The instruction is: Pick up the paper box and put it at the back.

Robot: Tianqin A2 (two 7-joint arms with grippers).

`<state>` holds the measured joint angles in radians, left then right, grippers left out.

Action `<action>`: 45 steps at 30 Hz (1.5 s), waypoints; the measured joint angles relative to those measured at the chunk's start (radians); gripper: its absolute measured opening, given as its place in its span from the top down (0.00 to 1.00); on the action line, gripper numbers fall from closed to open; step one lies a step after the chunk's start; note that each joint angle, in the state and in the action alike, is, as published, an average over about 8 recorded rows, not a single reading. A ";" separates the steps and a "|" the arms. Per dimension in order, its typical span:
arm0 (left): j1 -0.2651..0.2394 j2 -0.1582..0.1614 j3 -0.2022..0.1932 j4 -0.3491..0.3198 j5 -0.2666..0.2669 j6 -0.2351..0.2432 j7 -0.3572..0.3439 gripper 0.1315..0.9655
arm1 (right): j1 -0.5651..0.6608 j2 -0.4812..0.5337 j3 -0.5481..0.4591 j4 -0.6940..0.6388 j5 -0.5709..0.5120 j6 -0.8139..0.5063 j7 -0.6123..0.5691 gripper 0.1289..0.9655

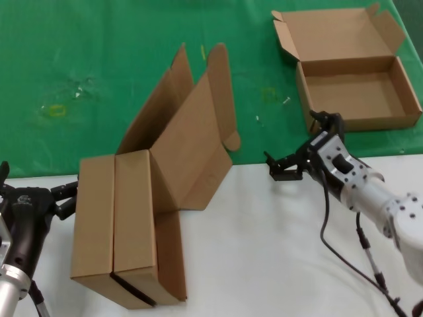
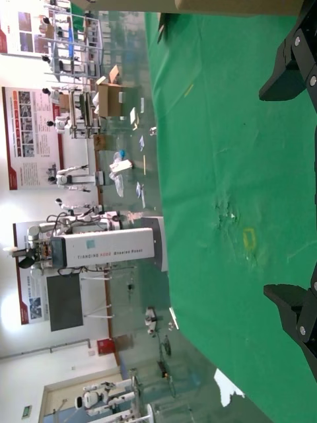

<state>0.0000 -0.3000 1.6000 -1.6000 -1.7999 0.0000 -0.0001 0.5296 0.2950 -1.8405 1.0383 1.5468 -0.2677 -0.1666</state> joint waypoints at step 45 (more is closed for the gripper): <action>0.000 0.000 0.000 0.000 0.000 0.000 0.000 0.00 | -0.480 0.005 0.218 0.509 0.229 0.243 0.151 0.00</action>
<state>0.0000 -0.3000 1.6000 -1.6000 -1.8000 0.0000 -0.0001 0.0498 0.2995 -1.6226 1.5473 1.7762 -0.0251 -0.0156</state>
